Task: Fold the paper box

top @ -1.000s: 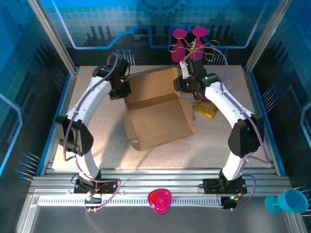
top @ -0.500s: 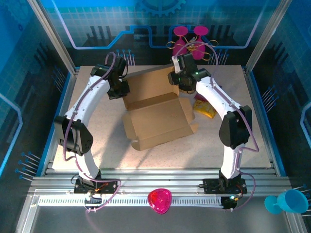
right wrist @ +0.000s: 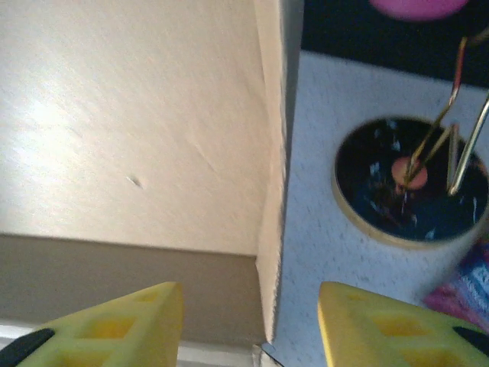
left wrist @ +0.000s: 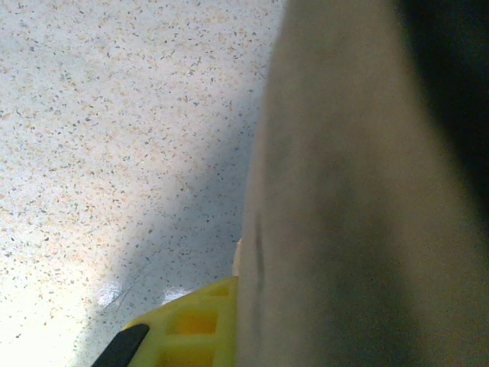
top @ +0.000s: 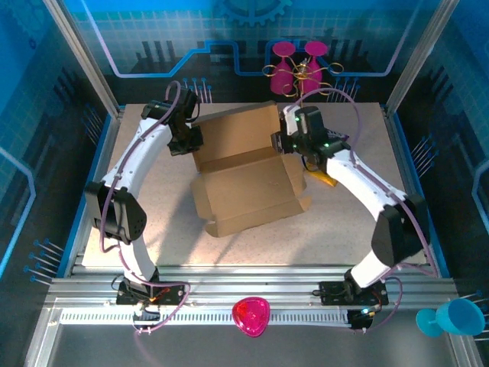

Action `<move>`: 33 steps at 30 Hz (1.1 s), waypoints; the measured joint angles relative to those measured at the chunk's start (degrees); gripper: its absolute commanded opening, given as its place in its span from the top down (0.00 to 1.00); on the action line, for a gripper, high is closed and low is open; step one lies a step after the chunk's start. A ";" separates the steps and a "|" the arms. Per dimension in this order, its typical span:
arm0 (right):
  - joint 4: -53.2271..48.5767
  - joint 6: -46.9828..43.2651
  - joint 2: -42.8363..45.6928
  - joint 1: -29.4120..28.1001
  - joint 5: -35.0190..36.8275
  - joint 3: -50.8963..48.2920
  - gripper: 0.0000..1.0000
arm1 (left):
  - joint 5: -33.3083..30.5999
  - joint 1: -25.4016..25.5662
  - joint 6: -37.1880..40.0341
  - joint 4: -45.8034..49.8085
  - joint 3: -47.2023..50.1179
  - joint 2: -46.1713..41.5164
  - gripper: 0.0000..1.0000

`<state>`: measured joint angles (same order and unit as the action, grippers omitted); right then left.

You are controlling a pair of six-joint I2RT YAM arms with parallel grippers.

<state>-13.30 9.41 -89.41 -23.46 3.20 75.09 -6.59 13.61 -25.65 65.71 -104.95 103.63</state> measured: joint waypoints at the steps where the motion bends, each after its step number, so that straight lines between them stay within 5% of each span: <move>1: 2.08 0.09 1.44 0.33 -1.01 -1.22 0.48 | 0.02 0.00 0.13 0.02 0.39 -0.11 1.00; 16: 20.87 2.75 4.39 2.54 -10.78 -16.72 0.41 | 1.53 0.00 0.70 1.66 3.76 -4.70 1.00; 33: 19.37 0.28 -4.09 0.66 -3.52 -8.02 0.83 | 2.60 -0.20 0.72 3.45 1.18 -4.66 1.00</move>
<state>6.07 9.69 -93.49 -22.81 -0.32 67.07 -3.99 13.41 -24.93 69.17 -103.77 98.98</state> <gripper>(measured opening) 0.199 0.071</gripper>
